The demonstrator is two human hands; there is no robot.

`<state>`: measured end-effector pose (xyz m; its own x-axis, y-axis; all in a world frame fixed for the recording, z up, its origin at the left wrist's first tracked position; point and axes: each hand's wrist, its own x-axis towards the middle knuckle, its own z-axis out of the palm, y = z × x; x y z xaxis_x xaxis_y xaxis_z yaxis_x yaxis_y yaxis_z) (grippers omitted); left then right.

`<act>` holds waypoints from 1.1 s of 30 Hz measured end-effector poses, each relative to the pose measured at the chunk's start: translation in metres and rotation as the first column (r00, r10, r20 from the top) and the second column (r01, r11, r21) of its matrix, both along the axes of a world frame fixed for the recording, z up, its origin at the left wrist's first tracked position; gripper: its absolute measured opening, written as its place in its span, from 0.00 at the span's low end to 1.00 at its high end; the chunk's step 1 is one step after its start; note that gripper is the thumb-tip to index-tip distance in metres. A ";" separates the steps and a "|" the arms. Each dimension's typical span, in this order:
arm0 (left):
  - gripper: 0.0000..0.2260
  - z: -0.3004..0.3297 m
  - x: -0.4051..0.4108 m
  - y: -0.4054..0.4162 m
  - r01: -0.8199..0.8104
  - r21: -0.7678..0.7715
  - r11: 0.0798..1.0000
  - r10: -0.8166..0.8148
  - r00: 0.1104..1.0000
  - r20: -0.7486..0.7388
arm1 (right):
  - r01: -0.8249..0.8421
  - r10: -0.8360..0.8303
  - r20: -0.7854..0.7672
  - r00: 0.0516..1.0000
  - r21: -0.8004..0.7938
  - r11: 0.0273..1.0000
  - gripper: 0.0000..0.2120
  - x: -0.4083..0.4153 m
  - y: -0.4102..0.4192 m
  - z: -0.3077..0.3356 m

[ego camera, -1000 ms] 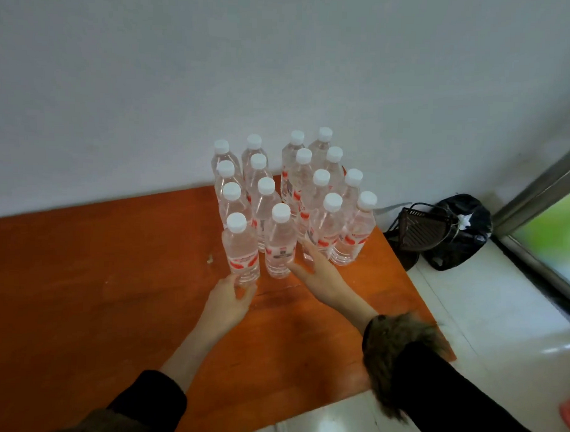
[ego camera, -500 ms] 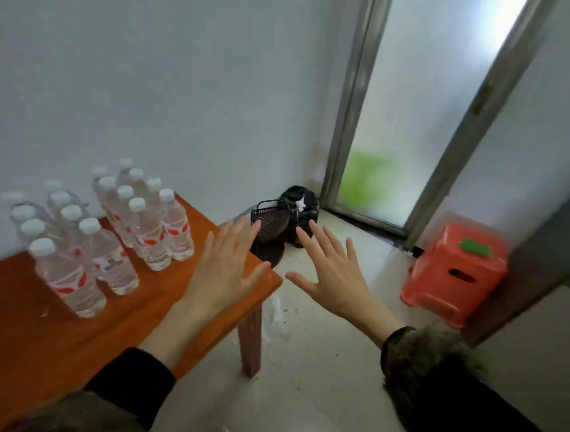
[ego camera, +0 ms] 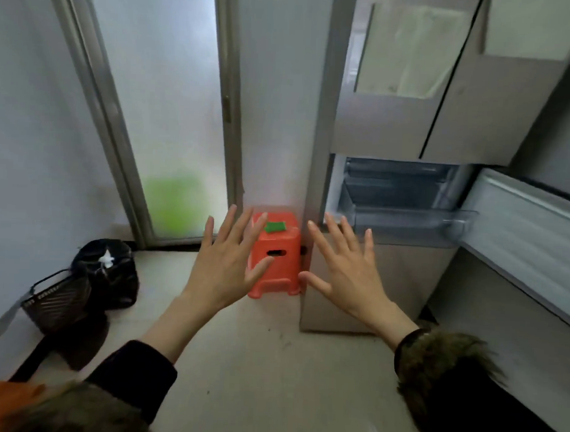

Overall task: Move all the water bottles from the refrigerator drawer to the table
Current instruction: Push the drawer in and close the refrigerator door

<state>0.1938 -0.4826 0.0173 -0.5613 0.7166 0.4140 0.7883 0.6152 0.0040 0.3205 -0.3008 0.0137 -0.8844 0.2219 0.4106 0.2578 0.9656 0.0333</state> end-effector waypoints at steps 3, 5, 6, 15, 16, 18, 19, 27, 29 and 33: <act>0.31 -0.007 -0.009 0.076 0.091 -0.005 0.996 -0.091 0.996 -0.002 | 0.119 -0.118 0.040 0.992 -0.004 0.993 0.38 0.003 0.064 -0.004; 0.32 -0.011 -0.017 0.124 0.138 0.013 0.990 -0.138 0.990 0.013 | 0.170 -0.170 0.031 0.985 0.019 0.985 0.37 -0.001 0.107 -0.008; 0.33 -0.014 -0.021 0.148 0.155 0.030 0.987 -0.156 0.988 0.024 | 0.188 -0.189 0.041 0.981 0.027 0.982 0.37 -0.004 0.129 -0.010; 0.32 -0.059 -0.056 0.329 0.262 -0.027 0.965 -0.260 0.964 0.065 | 0.317 -0.314 0.125 0.941 0.001 0.949 0.39 -0.026 0.287 -0.039; 0.32 -0.066 -0.058 0.348 0.271 -0.042 0.962 -0.268 0.961 0.071 | 0.327 -0.324 0.131 0.937 -0.002 0.945 0.39 -0.027 0.302 -0.044; 0.31 -0.078 -0.062 0.384 0.279 -0.078 0.957 -0.275 0.959 0.067 | 0.349 -0.342 0.158 0.926 -0.018 0.937 0.40 -0.028 0.332 -0.054; 0.31 -0.084 -0.064 0.400 0.279 -0.096 0.955 -0.275 0.960 0.054 | 0.359 -0.350 0.167 0.922 -0.028 0.933 0.39 -0.028 0.347 -0.059; 0.30 -0.132 -0.076 0.521 0.222 -0.139 0.965 -0.216 0.975 0.052 | 0.352 -0.305 0.339 0.890 -0.086 0.932 0.37 -0.045 0.481 -0.102; 0.31 -0.144 -0.075 0.544 0.173 -0.145 0.974 -0.167 0.985 0.054 | 0.335 -0.275 0.400 0.874 -0.087 0.938 0.37 -0.047 0.513 -0.113; 0.33 -0.175 -0.076 0.576 0.088 -0.194 0.977 -0.071 0.993 0.095 | 0.281 -0.220 0.426 0.877 -0.085 0.956 0.38 -0.049 0.563 -0.136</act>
